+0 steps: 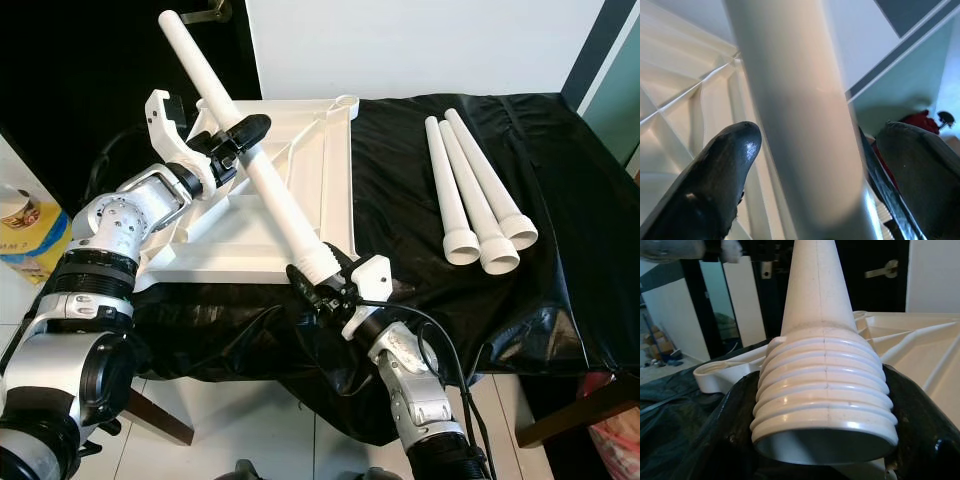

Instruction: Building children table

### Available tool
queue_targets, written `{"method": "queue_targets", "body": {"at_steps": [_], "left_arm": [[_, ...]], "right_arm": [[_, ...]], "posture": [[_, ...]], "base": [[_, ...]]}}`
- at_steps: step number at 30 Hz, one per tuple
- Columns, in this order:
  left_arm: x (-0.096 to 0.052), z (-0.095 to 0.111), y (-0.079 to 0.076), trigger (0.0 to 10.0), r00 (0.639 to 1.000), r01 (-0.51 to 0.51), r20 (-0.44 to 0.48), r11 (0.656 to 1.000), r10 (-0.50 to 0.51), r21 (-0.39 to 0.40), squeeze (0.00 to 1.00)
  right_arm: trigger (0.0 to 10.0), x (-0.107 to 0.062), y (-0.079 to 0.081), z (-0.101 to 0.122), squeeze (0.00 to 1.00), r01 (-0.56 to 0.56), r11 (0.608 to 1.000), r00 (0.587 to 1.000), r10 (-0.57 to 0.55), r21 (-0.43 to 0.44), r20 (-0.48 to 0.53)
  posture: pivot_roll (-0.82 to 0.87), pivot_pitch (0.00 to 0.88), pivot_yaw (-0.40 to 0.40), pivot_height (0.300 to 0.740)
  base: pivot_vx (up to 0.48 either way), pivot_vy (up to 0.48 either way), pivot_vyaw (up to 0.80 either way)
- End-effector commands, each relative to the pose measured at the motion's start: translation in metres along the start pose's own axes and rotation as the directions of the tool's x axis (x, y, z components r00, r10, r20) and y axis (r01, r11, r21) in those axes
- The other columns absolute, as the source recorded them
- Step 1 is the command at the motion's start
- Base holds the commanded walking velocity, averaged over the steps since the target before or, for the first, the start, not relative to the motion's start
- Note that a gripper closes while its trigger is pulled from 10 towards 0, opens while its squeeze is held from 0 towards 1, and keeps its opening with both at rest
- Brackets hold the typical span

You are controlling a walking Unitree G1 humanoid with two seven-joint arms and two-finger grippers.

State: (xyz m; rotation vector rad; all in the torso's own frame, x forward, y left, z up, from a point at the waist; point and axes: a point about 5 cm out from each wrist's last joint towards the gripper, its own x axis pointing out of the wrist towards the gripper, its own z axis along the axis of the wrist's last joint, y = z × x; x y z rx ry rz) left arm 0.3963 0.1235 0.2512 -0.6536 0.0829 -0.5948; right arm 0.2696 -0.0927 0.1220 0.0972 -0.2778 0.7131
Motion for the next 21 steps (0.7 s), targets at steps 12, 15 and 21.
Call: {"method": "queue_targets", "body": {"at_steps": [12, 15, 21], "left_arm": [[0.0038, 0.0103, 0.0032, 0.0, 0.999, 0.037, 0.04, 0.995, -0.033, -0.088, 0.0], [0.0043, 0.0101, 0.0032, 0.0, 0.999, 0.039, 0.038, 0.995, -0.036, -0.094, 0.0], [0.0065, 0.012, 0.0031, 0.0, 0.998, 0.04, 0.053, 0.992, -0.034, -0.118, 0.0]], "right_arm": [[10.0, -0.0016, 0.0019, 0.0019, 0.0, -0.016, 1.0, 1.0, 0.016, -0.017, -0.006], [10.0, -0.002, 0.0013, 0.0022, 0.0, -0.014, 1.0, 1.0, 0.014, -0.016, -0.008], [10.0, -0.002, -0.0012, 0.0029, 0.89, -0.003, 1.0, 1.0, 0.003, -0.022, -0.011]], "posture": [[-0.05, 0.0, 0.062, 0.74], [-0.05, 0.0, 0.061, 0.74], [-0.05, 0.0, 0.054, 0.74]], "base": [[0.0, 0.0, 0.0], [0.0, 0.0, 0.0], [0.0, 0.0, 0.0]]}}
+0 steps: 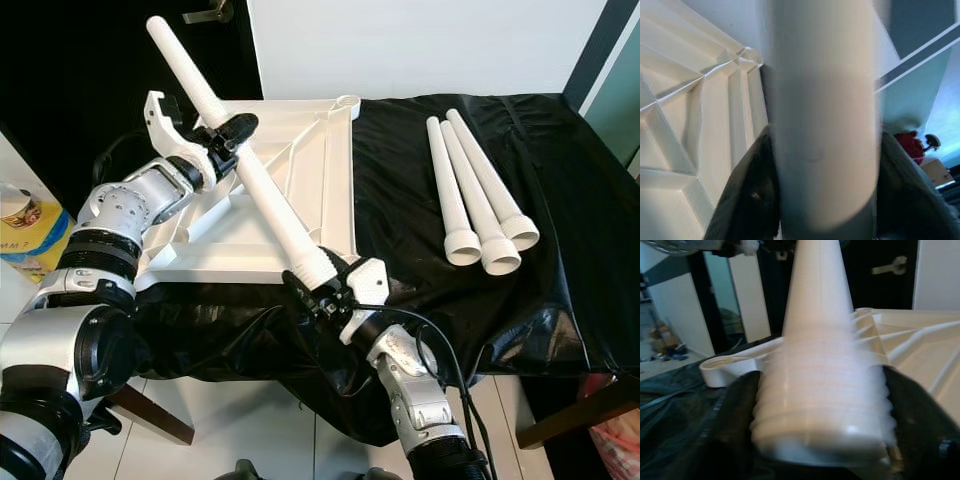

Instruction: Building children table

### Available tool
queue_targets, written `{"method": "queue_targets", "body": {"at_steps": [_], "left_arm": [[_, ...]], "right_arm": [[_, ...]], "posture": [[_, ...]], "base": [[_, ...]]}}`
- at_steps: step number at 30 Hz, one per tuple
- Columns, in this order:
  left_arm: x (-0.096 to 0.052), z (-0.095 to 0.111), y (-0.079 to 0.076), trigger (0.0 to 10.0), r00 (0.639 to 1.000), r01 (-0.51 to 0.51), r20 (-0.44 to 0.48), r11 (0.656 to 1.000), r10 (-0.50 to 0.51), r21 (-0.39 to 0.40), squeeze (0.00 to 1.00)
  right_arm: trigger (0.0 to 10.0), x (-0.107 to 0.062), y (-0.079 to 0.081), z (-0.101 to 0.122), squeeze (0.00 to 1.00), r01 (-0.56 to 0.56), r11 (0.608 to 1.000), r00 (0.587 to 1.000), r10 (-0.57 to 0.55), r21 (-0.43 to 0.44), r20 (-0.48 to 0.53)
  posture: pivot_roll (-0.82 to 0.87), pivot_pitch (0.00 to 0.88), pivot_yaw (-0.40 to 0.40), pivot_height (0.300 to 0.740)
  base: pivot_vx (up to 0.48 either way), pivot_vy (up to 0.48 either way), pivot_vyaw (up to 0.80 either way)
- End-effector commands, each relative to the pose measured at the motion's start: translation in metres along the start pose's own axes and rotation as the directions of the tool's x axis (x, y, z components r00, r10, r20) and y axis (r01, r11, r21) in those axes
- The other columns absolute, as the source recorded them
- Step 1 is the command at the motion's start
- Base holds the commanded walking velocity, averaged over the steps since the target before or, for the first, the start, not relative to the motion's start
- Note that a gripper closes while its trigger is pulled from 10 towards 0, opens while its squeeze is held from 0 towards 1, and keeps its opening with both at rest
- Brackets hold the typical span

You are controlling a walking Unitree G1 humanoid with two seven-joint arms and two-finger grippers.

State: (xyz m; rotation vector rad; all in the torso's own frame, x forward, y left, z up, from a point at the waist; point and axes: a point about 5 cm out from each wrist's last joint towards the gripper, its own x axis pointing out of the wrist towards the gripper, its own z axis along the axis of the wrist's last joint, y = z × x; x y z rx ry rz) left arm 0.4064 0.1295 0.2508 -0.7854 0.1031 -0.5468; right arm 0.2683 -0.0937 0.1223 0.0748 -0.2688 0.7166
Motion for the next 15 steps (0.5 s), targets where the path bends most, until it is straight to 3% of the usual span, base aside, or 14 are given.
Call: {"method": "queue_targets", "body": {"at_steps": [1, 2, 3, 7, 8, 9, 10, 14, 15], "left_arm": [[0.001, 0.006, -0.007, 0.0, 0.997, 0.075, 0.013, 0.997, -0.075, 0.009, 0.0], [0.001, 0.006, -0.007, 0.0, 0.997, 0.075, 0.013, 0.997, -0.075, 0.009, 0.0], [0.003, 0.008, -0.007, 0.0, 0.998, 0.064, 0.026, 0.998, -0.064, 0.004, 0.0], [0.006, 0.013, -0.013, 0.0, 0.997, 0.066, 0.04, 0.998, -0.066, 0.01, 0.0], [0.007, 0.016, -0.017, 4.1, 0.996, 0.076, 0.05, 0.997, -0.077, 0.022, 0.0], [0.008, 0.02, -0.022, 9.3, 0.994, 0.094, 0.059, 0.994, -0.097, 0.055, 0.0], [0.008, 0.024, -0.029, 10.0, 0.989, 0.12, 0.072, 0.989, -0.127, 0.087, 0.0], [0.009, 0.028, -0.04, 10.0, 0.981, 0.164, 0.081, 0.975, -0.177, 0.149, 0.0], [0.009, 0.028, -0.044, 10.0, 0.979, 0.173, 0.076, 0.969, -0.189, 0.177, 0.0]], "right_arm": [[10.0, -0.001, -0.001, 0.002, 0.89, 0.003, 1.0, 1.0, -0.003, -0.005, 0.005], [10.0, -0.001, -0.001, 0.002, 0.89, 0.003, 1.0, 1.0, -0.003, -0.005, 0.005], [10.0, 0.0, -0.002, 0.004, 1.0, 0.003, 1.0, 1.0, -0.003, -0.004, 0.012], [10.0, 0.0, -0.006, 0.008, 1.0, 0.016, 1.0, 0.999, -0.016, -0.004, 0.03], [10.0, 0.001, -0.008, 0.01, 1.0, 0.031, 0.999, 0.999, -0.031, -0.008, 0.038], [10.0, 0.001, -0.01, 0.011, 1.0, 0.05, 0.999, 0.998, -0.049, -0.016, 0.042], [10.0, 0.002, -0.013, 0.012, 1.0, 0.072, 0.997, 0.997, -0.072, -0.018, 0.04], [10.0, 0.004, -0.016, 0.013, 1.0, 0.088, 0.996, 0.996, -0.087, -0.008, 0.022], [10.0, 0.005, -0.015, 0.012, 0.49, 0.07, 0.997, 0.998, -0.07, -0.022, 0.009]], "posture": [[-0.05, 0.0, 0.054, 0.74], [-0.05, 0.0, 0.054, 0.74], [-0.05, 0.0, 0.053, 0.74], [-0.05, 0.0, 0.048, 0.74], [-0.05, 0.0, 0.045, 0.74], [-0.05, 0.0, 0.042, 0.74], [-0.05, 0.0, 0.041, 0.74], [-0.05, 0.0, 0.035, 0.74], [-0.04, 0.0, 0.031, 0.74]], "base": [[0.0, 0.0, 0.0], [0.0, 0.0, 0.0], [0.0, 0.0, 0.0], [0.0, 0.0, 0.0], [0.0, 0.0, 0.0], [0.0, 0.0, 0.0], [0.0, 0.0, 0.0], [0.0, 0.0, 0.0], [0.0, 0.0, 0.0]]}}
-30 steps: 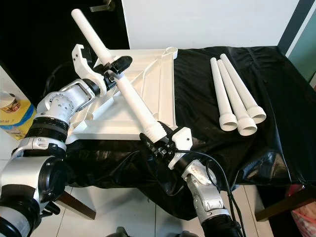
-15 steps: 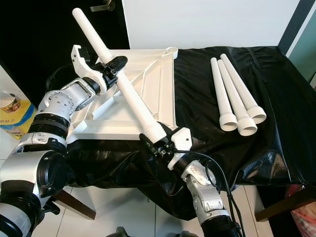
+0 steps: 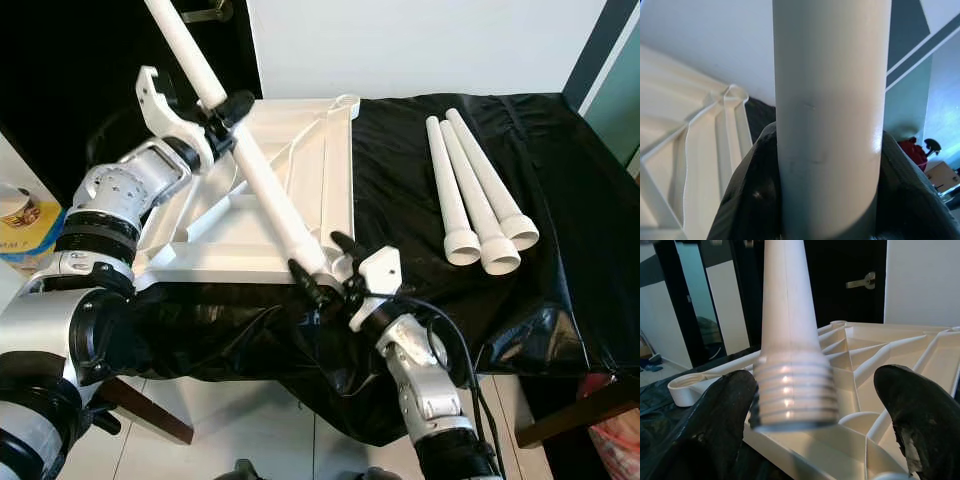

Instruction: Building children table

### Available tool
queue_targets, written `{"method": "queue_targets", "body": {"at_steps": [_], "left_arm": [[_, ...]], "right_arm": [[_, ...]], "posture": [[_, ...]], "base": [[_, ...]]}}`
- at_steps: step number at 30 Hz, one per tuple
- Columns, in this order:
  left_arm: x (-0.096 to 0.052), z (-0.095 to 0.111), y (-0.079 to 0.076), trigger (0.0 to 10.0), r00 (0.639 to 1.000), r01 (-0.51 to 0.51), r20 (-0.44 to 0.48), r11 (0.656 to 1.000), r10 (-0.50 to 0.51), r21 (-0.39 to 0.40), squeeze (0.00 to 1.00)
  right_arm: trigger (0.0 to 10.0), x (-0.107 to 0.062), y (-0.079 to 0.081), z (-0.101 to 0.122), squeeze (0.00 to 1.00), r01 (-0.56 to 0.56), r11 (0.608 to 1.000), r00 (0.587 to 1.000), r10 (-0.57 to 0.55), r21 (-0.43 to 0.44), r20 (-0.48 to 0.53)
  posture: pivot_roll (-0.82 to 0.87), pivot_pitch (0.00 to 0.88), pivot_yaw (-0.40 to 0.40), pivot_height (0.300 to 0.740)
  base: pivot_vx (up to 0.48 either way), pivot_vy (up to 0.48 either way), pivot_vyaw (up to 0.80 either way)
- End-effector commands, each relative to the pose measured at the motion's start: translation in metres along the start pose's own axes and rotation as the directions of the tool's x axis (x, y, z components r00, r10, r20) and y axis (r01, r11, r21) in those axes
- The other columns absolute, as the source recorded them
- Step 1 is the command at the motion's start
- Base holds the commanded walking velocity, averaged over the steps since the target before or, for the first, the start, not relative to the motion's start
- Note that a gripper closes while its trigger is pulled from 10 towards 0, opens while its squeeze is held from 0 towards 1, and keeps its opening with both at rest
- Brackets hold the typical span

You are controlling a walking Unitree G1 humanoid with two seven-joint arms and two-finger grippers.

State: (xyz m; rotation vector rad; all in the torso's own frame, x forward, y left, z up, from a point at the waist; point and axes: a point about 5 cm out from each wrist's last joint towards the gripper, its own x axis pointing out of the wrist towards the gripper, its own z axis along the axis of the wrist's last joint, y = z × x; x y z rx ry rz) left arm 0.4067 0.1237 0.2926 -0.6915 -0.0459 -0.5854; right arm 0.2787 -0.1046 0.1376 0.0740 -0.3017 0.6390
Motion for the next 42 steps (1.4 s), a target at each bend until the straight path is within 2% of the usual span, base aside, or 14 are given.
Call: {"method": "queue_targets", "body": {"at_steps": [1, 2, 9, 14, 19, 21, 23, 25, 27, 30, 33, 35, 37, 42], "left_arm": [[0.002, 0.003, -0.011, 10.0, 0.994, 0.106, 0.005, 0.994, -0.106, 0.039, 0.0], [0.003, 0.004, -0.014, 10.0, 0.993, 0.116, 0.006, 0.991, -0.117, 0.062, 0.0], [0.004, 0.007, -0.025, 10.0, 0.987, 0.153, 0.015, 0.976, -0.158, 0.157, 0.0], [0.001, 0.007, -0.058, 10.0, 0.958, 0.26, 0.025, 0.906, -0.284, 0.334, 0.0], [-0.001, 0.0, -0.073, 10.0, 0.944, 0.295, 0.002, 0.849, -0.329, 0.438, 0.0], [-0.001, 0.0, -0.073, 10.0, 0.944, 0.295, 0.002, 0.849, -0.329, 0.438, 0.0], [0.0, -0.008, -0.082, 10.0, 0.939, 0.307, -0.019, 0.81, -0.344, 0.5, 0.0], [0.0, -0.008, -0.082, 10.0, 0.939, 0.307, -0.019, 0.81, -0.344, 0.5, 0.0], [0.001, -0.017, -0.089, 10.0, 0.933, 0.318, -0.035, 0.773, -0.358, 0.549, 0.0], [0.001, -0.017, -0.089, 10.0, 0.933, 0.318, -0.035, 0.773, -0.358, 0.549, 0.0], [0.001, -0.027, -0.098, 10.0, 0.928, 0.324, -0.041, 0.748, -0.37, 0.579, 0.0], [0.0, -0.038, -0.105, 10.0, 0.921, 0.34, -0.064, 0.711, -0.385, 0.615, 0.0], [0.0, -0.038, -0.105, 10.0, 0.921, 0.34, -0.064, 0.711, -0.385, 0.615, 0.0], [-0.003, -0.057, -0.123, 10.0, 0.896, 0.394, -0.106, 0.658, -0.432, 0.642, 0.0]], "right_arm": [[10.0, 0.001, 0.0, -0.002, 0.49, -0.004, 1.0, 1.0, 0.004, 0.0, -0.022], [10.0, 0.001, 0.001, -0.002, 0.0, -0.017, 1.0, 0.999, 0.017, -0.01, -0.032], [10.0, 0.006, 0.001, -0.001, 0.0, -0.015, 0.999, 0.998, 0.013, -0.04, -0.054], [10.0, 0.014, -0.01, 0.0, 0.0, 0.051, 0.991, 0.991, -0.065, -0.126, -0.113], [10.0, 0.018, -0.012, 0.004, 0.0, 0.061, 0.99, 0.989, -0.077, -0.128, -0.123], [10.0, 0.018, -0.012, 0.004, 0.0, 0.061, 0.99, 0.989, -0.077, -0.128, -0.123], [10.0, 0.021, -0.011, 0.006, 0.0, 0.048, 0.99, 0.989, -0.065, -0.132, -0.131], [10.0, 0.021, -0.011, 0.006, 0.0, 0.048, 0.99, 0.989, -0.065, -0.132, -0.131], [10.0, 0.025, -0.01, 0.008, 0.0, 0.04, 0.99, 0.99, -0.057, -0.133, -0.131], [10.0, 0.025, -0.01, 0.008, 0.0, 0.04, 0.99, 0.99, -0.057, -0.133, -0.131], [10.0, 0.028, -0.007, 0.011, 0.0, 0.03, 0.992, 0.991, -0.046, -0.125, -0.128], [10.0, 0.032, -0.005, 0.015, 0.0, 0.024, 0.994, 0.992, -0.037, -0.109, -0.122], [10.0, 0.032, -0.005, 0.015, 0.0, 0.024, 0.994, 0.992, -0.037, -0.109, -0.122], [10.0, 0.036, -0.006, 0.019, 0.0, 0.055, 0.995, 0.993, -0.064, -0.089, -0.104]], "posture": [[-0.04, 0.0, 0.031, 0.74], [-0.04, 0.0, 0.027, 0.74], [-0.03, 0.0, 0.018, 0.74], [-0.03, 0.0, 0.008, 0.74], [-0.03, 0.0, 0.005, 0.74], [-0.03, 0.0, 0.005, 0.74], [-0.03, 0.0, 0.002, 0.74], [-0.03, 0.0, 0.002, 0.74], [-0.03, 0.0, 0.0, 0.74], [-0.03, 0.0, 0.0, 0.74], [-0.03, 0.0, -0.003, 0.74], [-0.02, 0.0, -0.005, 0.74], [-0.02, 0.0, -0.005, 0.74], [-0.02, 0.0, -0.003, 0.74]], "base": [[0.0, 0.0, 0.0], [0.0, 0.0, 0.0], [0.0, 0.0, 0.0], [0.0, 0.0, 0.0], [0.0, 0.0, 0.0], [0.0, 0.0, 0.0], [0.0, 0.0, 0.0], [0.0, 0.0, 0.0], [0.0, 0.0, 0.0], [0.0, 0.0, 0.0], [0.0, 0.0, 0.0], [0.0, 0.0, 0.0], [0.0, 0.0, 0.0], [0.0, 0.0, 0.0]]}}
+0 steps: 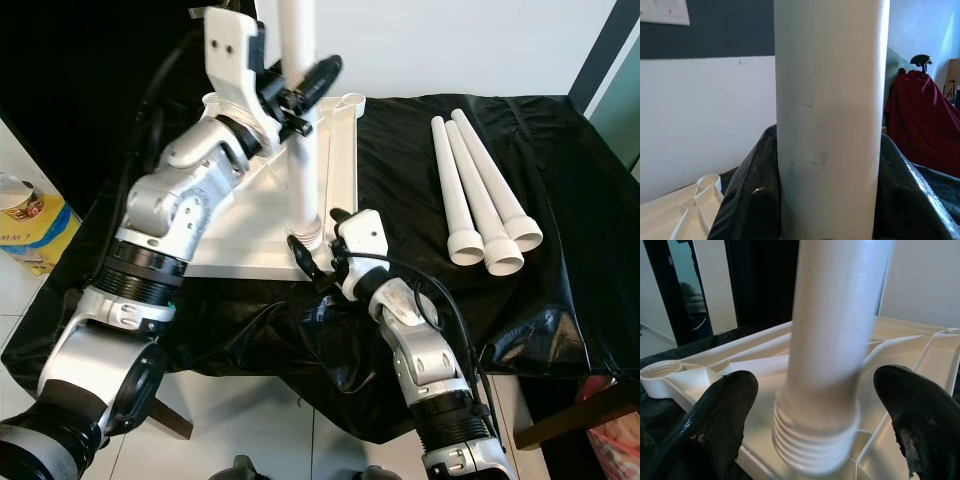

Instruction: Building children table

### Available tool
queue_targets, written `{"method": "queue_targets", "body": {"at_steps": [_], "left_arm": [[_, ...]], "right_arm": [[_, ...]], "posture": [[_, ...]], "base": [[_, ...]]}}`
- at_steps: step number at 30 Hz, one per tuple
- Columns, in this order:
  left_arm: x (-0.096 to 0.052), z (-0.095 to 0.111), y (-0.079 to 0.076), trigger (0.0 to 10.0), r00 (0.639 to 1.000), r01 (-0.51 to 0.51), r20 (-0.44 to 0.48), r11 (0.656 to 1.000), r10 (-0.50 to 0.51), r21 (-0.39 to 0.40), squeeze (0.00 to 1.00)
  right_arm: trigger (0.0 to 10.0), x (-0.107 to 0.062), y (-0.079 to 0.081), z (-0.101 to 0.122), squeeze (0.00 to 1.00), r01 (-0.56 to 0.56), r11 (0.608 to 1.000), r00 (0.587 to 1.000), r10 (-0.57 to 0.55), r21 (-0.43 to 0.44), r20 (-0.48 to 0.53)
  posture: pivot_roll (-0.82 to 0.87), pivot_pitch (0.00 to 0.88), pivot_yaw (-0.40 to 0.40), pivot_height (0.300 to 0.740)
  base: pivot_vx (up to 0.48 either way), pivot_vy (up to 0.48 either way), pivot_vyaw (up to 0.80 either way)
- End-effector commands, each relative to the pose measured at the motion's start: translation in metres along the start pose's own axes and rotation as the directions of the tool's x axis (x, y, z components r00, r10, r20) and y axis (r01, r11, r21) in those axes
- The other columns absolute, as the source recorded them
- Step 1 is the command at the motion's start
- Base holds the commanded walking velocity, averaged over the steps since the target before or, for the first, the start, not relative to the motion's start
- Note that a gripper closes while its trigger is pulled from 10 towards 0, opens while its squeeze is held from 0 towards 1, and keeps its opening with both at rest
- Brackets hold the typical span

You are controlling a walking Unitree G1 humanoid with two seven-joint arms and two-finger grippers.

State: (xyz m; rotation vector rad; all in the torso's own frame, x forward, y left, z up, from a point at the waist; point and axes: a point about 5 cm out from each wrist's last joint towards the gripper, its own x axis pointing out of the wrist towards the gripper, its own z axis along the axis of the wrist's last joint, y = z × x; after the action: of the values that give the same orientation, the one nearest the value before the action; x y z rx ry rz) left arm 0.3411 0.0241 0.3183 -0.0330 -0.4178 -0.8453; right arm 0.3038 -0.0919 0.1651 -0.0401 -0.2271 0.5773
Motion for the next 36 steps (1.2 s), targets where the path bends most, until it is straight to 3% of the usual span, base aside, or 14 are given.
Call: {"method": "queue_targets", "body": {"at_steps": [1, 3, 9, 17, 19, 20, 21, 22, 36], "left_arm": [[0.001, 0.003, -0.013, 10.0, 0.995, 0.092, 0.021, 0.995, -0.093, 0.034, 0.0], [0.003, 0.002, -0.027, 10.0, 0.992, 0.124, 0.028, 0.991, -0.126, 0.04, 0.0], [0.005, 0.002, -0.042, 10.0, 0.986, 0.159, 0.039, 0.987, -0.16, 0.036, 0.0], [0.006, 0.002, -0.051, 10.0, 0.983, 0.177, 0.044, 0.983, -0.179, 0.045, 0.0], [0.005, 0.002, -0.052, 10.0, 0.983, 0.176, 0.045, 0.983, -0.178, 0.048, 0.0], [0.005, 0.002, -0.052, 10.0, 0.983, 0.176, 0.045, 0.983, -0.178, 0.048, 0.0], [0.005, 0.003, -0.052, 10.0, 0.983, 0.175, 0.046, 0.983, -0.177, 0.049, 0.0], [0.004, 0.003, -0.053, 10.0, 0.983, 0.175, 0.046, 0.983, -0.177, 0.049, 0.0], [0.004, 0.001, -0.059, 10.0, 0.981, 0.185, 0.043, 0.981, -0.188, 0.052, 0.0]], "right_arm": [[10.0, 0.002, -0.001, 0.001, 0.0, 0.01, 1.0, 1.0, -0.01, 0.006, -0.002], [10.0, 0.005, -0.002, 0.003, 0.0, 0.026, 1.0, 1.0, -0.026, 0.006, 0.0], [10.0, 0.01, -0.001, 0.005, 0.0, 0.035, 0.999, 0.999, -0.035, 0.016, 0.008], [10.0, 0.014, 0.001, 0.006, 0.0, 0.048, 0.998, 0.999, -0.049, 0.028, 0.012], [5.3, 0.014, 0.001, 0.006, 0.0, 0.053, 0.998, 0.999, -0.053, 0.029, 0.01], [5.3, 0.014, 0.001, 0.006, 0.0, 0.053, 0.998, 0.999, -0.053, 0.029, 0.01], [1.3, 0.014, 0.0, 0.005, 0.0, 0.06, 0.998, 0.998, -0.061, 0.024, 0.009], [0.0, 0.013, -0.001, 0.005, 0.0, 0.067, 0.998, 0.998, -0.067, 0.022, 0.007], [0.0, 0.011, -0.004, 0.004, 0.0, 0.093, 0.995, 0.996, -0.093, 0.033, 0.002]], "posture": [[-0.02, 0.0, -0.003, 0.74], [-0.02, 0.0, -0.002, 0.74], [-0.01, 0.0, 0.0, 0.74], [-0.01, 0.0, -0.002, 0.74], [-0.01, 0.0, -0.001, 0.74], [-0.01, 0.0, -0.001, 0.74], [-0.01, 0.0, -0.001, 0.74], [-0.01, 0.0, -0.001, 0.74], [-0.01, 0.0, -0.001, 0.74]], "base": [[0.0, 0.0, 0.0], [0.0, 0.0, 0.0], [0.0, 0.0, 0.0], [0.0, 0.0, 0.0], [0.0, 0.0, 0.0], [0.0, 0.0, 0.0], [0.0, 0.0, 0.0], [0.0, 0.0, 0.0], [0.0, 0.0, 0.0]]}}
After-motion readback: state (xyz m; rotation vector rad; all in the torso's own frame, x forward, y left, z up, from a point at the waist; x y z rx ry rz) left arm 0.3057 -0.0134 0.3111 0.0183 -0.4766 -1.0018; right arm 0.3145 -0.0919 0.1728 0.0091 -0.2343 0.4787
